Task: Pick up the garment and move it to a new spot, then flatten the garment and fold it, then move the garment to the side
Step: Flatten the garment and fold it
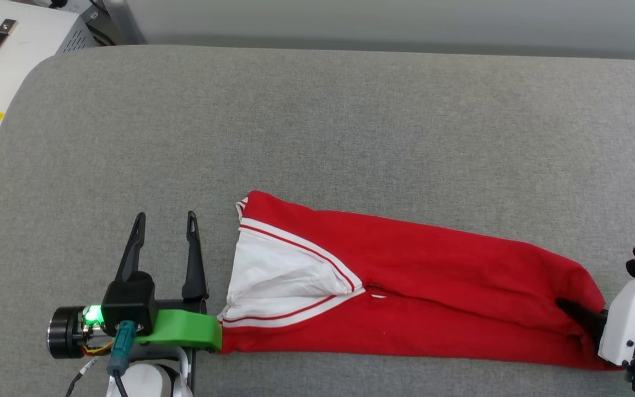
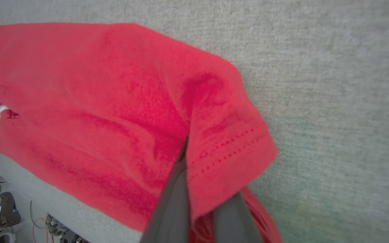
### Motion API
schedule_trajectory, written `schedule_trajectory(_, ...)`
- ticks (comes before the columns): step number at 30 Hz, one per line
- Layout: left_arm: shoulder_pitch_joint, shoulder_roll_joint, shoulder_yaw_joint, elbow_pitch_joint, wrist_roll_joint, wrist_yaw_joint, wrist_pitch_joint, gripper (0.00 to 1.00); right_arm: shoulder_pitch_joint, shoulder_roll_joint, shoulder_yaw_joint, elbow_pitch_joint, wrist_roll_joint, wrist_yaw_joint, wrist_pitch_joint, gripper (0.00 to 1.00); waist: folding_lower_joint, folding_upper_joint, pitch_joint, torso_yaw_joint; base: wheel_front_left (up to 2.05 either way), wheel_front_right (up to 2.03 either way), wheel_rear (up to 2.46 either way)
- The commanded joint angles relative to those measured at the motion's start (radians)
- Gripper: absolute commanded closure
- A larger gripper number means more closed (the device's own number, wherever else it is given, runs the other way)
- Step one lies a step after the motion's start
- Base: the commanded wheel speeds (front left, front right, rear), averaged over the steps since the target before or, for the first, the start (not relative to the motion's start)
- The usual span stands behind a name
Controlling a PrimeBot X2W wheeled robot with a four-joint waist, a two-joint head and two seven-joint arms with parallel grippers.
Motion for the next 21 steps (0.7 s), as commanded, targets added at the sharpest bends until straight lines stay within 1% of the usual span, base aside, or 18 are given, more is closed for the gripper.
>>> schedule_trajectory(1,0.020,-0.010,0.009,-0.002,0.012,-0.013,-0.006,0.00,0.005,0.001,0.017,0.022,0.006,-0.001,-0.001,1.00,0.0000,0.0000,-0.010,-0.001,0.00,0.00,0.00)
schedule_trajectory(7,0.039,-0.026,0.026,-0.003,0.039,-0.055,-0.006,0.00,-0.012,-0.066,0.004,0.076,0.002,-0.001,-0.033,1.00,0.0000,0.0000,-0.035,-0.002,0.00,0.00,0.00)
schedule_trajectory(15,0.056,-0.046,0.044,0.008,0.054,-0.088,-0.006,0.00,-0.031,-0.156,-0.020,0.183,-0.040,-0.001,-0.061,1.00,0.0000,0.0000,-0.066,-0.001,0.00,0.00,0.00)
schedule_trajectory(18,0.065,-0.049,0.048,0.011,0.063,-0.095,-0.006,0.00,-0.028,-0.163,-0.013,0.180,-0.031,-0.001,-0.053,1.00,0.0000,0.0000,-0.081,-0.001,0.00,0.00,0.00)
schedule_trajectory(21,0.077,-0.054,0.052,0.013,0.069,-0.100,-0.006,0.00,-0.013,-0.181,0.003,0.129,-0.015,-0.001,-0.035,1.00,0.0000,0.0000,-0.095,-0.002,0.00,0.00,0.00)
